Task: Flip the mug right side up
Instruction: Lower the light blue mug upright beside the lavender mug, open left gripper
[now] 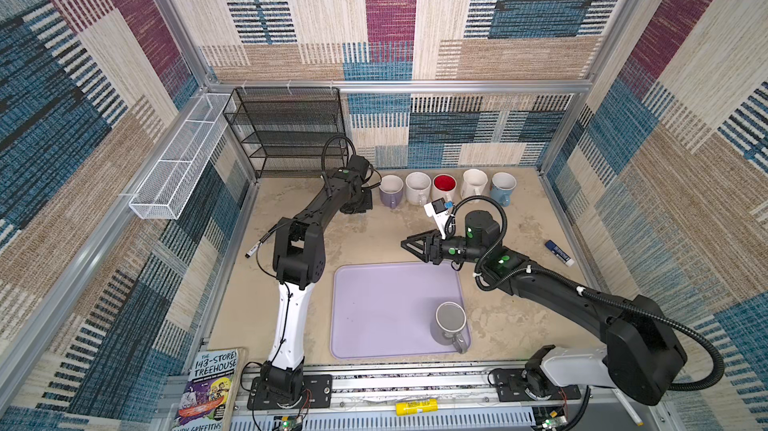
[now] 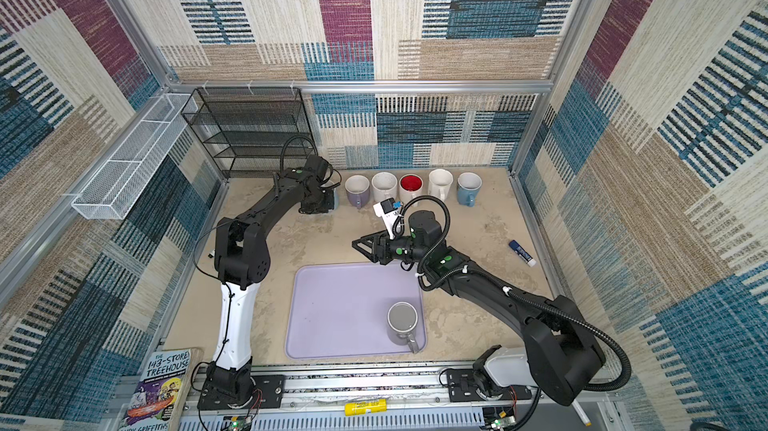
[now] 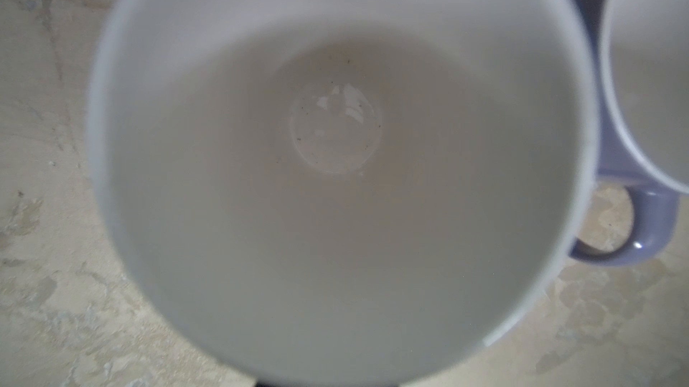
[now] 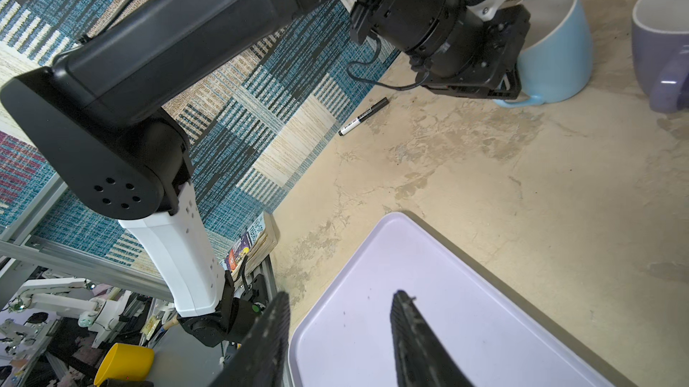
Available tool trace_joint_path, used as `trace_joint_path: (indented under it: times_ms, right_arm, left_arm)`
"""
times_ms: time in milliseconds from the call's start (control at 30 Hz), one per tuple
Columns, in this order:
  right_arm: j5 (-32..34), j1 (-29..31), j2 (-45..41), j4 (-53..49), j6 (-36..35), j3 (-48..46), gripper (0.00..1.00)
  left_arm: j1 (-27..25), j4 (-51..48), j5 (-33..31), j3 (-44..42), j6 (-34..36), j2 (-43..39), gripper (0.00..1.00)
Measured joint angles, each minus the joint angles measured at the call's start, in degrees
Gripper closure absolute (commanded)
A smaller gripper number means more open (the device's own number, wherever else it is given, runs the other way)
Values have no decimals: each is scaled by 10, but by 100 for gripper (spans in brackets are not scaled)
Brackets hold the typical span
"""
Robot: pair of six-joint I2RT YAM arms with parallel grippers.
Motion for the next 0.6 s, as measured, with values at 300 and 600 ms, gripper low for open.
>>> trace_joint_path:
  times_ms: [300, 600]
  right_arm:
    - [0, -1, -7, -1, 0, -2, 53]
    - [0, -2, -12, -1, 0, -6, 53]
  left_arm:
    - [0, -6, 1, 4, 1, 0, 83]
    - [0, 3, 7, 10, 2, 0, 80]
